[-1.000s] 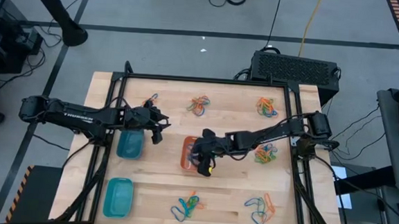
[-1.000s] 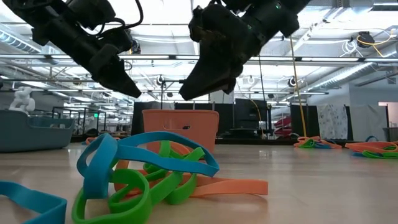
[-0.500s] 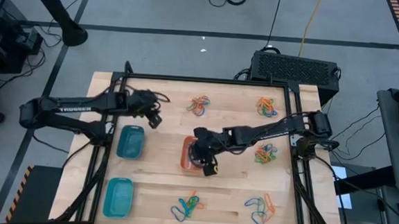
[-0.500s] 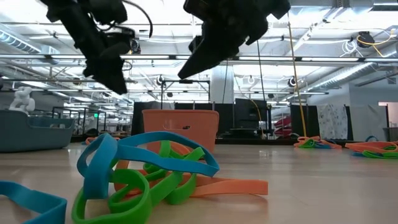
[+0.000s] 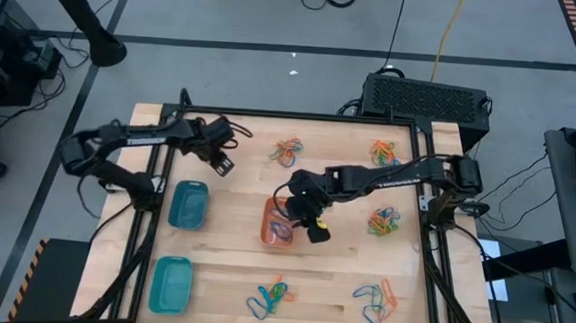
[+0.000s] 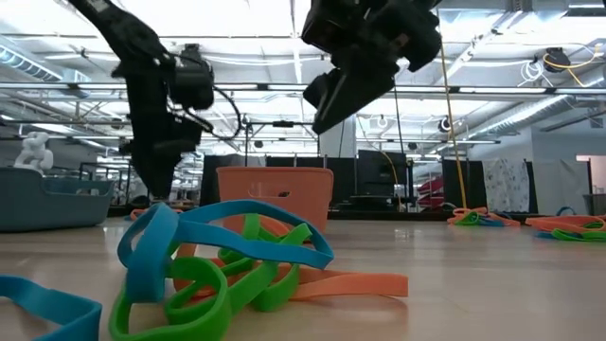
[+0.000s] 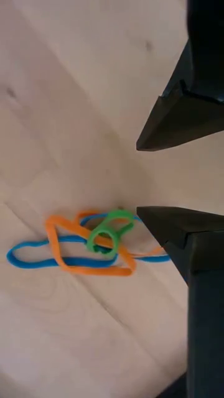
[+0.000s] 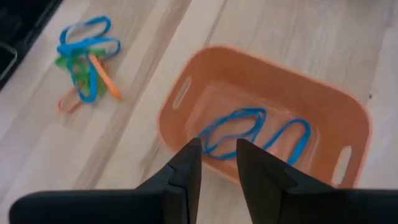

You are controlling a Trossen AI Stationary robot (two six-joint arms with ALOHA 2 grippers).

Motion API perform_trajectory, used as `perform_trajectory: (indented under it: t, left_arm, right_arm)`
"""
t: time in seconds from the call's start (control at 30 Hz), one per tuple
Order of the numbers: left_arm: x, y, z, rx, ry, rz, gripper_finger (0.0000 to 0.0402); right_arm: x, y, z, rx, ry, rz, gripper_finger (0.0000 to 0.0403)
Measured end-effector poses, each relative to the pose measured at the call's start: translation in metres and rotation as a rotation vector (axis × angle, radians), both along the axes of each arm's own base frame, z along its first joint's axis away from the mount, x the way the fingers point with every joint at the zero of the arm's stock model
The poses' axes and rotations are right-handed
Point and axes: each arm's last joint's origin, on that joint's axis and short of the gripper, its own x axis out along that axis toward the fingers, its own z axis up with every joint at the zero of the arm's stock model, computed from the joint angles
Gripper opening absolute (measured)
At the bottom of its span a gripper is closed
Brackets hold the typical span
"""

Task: Sort rubber bands into baskets
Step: Put the blue rubber band into the orange bin

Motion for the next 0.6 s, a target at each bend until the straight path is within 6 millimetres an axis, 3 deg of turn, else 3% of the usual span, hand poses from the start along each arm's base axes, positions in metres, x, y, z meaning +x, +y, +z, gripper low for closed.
perform_trajectory:
  t: [0.13, 0.3, 0.4, 0.6]
  left_arm:
    - [0.005, 0.008, -0.004, 0.038, -0.007, -0.022, 0.0164]
    - [0.016, 0.021, 0.017, 0.13, -0.072, -0.003, 0.0164]
    - [0.017, 0.038, 0.021, 0.17, -0.061, 0.039, 0.0164]
    - [0.016, 0.07, -0.005, 0.108, -0.042, 0.11, 0.0164]
  right_arm:
    - [-0.002, -0.008, 0.007, -0.015, -0.03, -0.001, 0.0093]
    - [-0.003, -0.02, 0.007, -0.02, -0.024, -0.027, 0.0093]
    - [-0.003, -0.025, 0.007, -0.022, -0.025, -0.037, 0.0093]
    - [-0.003, -0.029, 0.006, -0.022, -0.022, -0.049, 0.0093]
